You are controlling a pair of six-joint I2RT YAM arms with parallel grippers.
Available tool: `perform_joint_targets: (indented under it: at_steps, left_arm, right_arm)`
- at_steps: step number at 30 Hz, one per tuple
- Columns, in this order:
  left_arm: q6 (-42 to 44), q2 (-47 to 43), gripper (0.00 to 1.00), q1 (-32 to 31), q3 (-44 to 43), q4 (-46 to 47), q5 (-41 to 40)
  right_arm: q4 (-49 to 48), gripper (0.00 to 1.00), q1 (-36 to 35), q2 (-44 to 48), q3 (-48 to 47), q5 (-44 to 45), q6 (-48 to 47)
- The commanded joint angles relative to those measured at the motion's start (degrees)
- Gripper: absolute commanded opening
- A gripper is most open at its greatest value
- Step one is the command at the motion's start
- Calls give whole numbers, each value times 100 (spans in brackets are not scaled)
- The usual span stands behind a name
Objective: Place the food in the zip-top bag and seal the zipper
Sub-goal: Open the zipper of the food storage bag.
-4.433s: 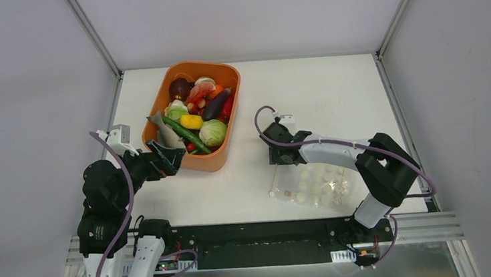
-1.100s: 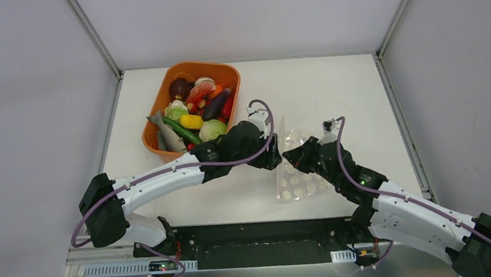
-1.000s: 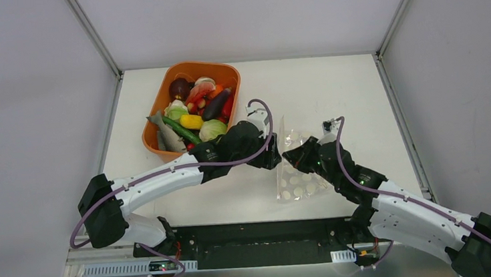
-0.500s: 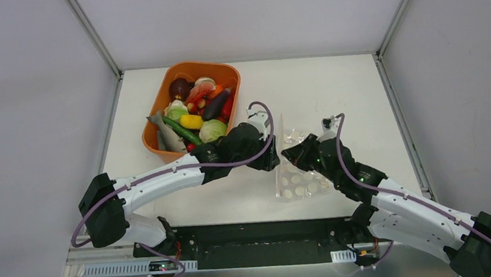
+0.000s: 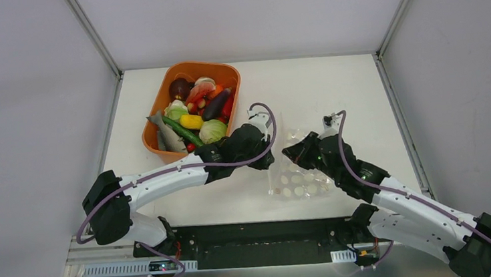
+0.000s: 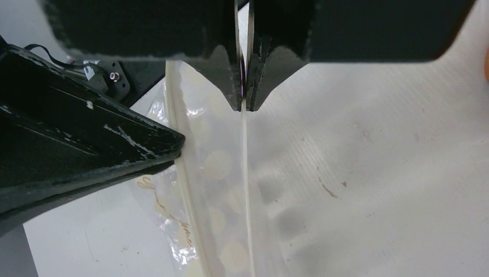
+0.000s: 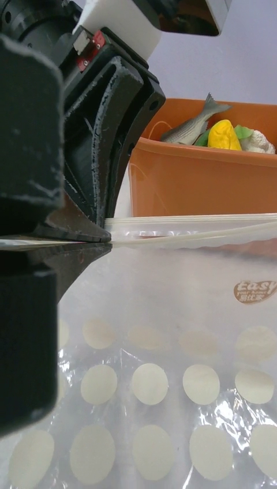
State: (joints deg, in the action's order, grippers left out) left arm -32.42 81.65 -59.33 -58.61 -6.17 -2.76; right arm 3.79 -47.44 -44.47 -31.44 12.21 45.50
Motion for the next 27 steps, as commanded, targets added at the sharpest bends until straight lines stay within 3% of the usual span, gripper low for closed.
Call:
perform_joint_targets:
  at_steps: [1,7,17,20,27]
  left_arm:
    - [-46,-130,1,-79,89,443,-492]
    - [63,95,0,-132,-504,426,-177]
    - [351,213,0,-364,-1141,-492,-629]
    - [357,190,0,-360,-1193,-622,-768]
    - [353,161,0,-374,-1237,-751,-723]
  right_arm:
    - [795,2,31,97,-604,-2,-385]
    - [1832,10,25,-62,-1223,216,-866]
    - [1987,29,29,-717,-1787,205,-750]
    - [1861,43,28,-577,-1767,103,-716]
    - [1543,51,28,1,-1617,182,-642]
